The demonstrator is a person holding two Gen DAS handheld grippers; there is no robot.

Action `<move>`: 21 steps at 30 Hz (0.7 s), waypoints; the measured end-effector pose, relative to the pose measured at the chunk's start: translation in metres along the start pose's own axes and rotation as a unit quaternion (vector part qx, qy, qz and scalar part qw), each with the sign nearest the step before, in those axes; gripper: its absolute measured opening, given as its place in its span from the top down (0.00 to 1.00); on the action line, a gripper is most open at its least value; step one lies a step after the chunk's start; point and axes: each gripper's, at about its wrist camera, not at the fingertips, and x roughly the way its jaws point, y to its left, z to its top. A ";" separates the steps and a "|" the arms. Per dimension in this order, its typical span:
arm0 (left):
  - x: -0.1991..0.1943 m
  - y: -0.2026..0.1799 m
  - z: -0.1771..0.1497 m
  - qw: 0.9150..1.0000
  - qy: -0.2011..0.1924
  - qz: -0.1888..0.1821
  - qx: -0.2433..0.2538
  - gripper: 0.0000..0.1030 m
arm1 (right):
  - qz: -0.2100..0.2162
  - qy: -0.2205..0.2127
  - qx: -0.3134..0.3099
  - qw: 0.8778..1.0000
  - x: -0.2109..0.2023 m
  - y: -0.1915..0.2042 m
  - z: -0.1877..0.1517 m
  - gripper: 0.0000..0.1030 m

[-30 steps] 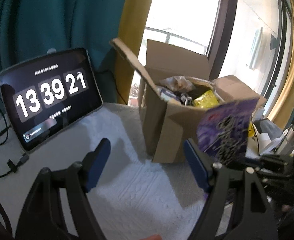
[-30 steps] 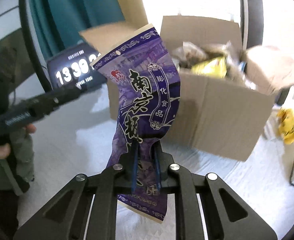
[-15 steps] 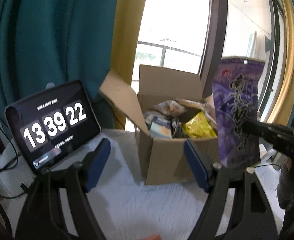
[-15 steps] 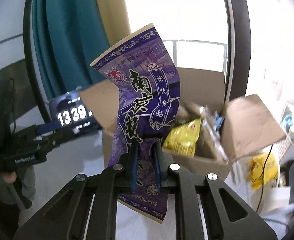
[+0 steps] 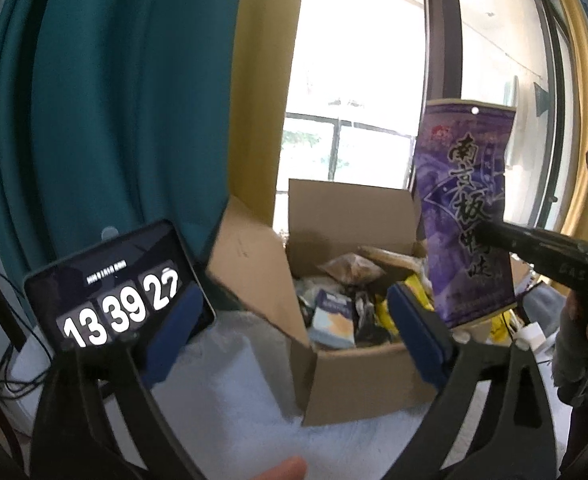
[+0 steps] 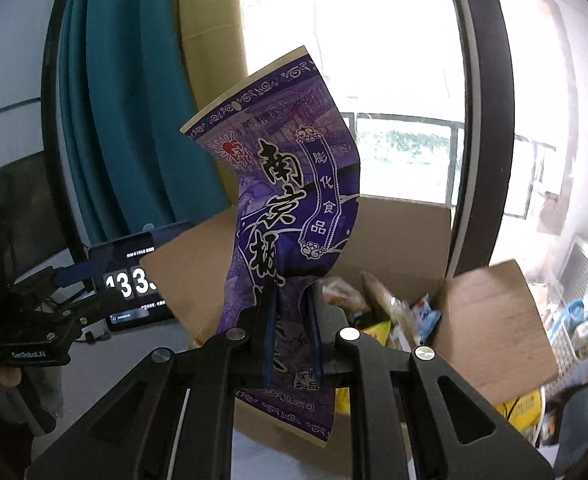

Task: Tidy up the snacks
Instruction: 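Carry the purple bag over the box and lower it inside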

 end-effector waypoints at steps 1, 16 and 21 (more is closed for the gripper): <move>0.002 0.000 0.004 1.000 -0.003 0.002 0.003 0.06 | 0.001 -0.001 -0.001 1.000 0.003 0.000 0.002 0.85; 0.051 0.017 0.028 0.999 -0.010 0.004 -0.031 0.05 | -0.001 0.026 0.012 1.000 0.072 -0.012 0.018 0.85; 0.062 0.021 0.027 0.999 -0.007 0.009 -0.030 0.05 | -0.006 0.035 0.010 0.999 0.085 -0.008 0.019 0.85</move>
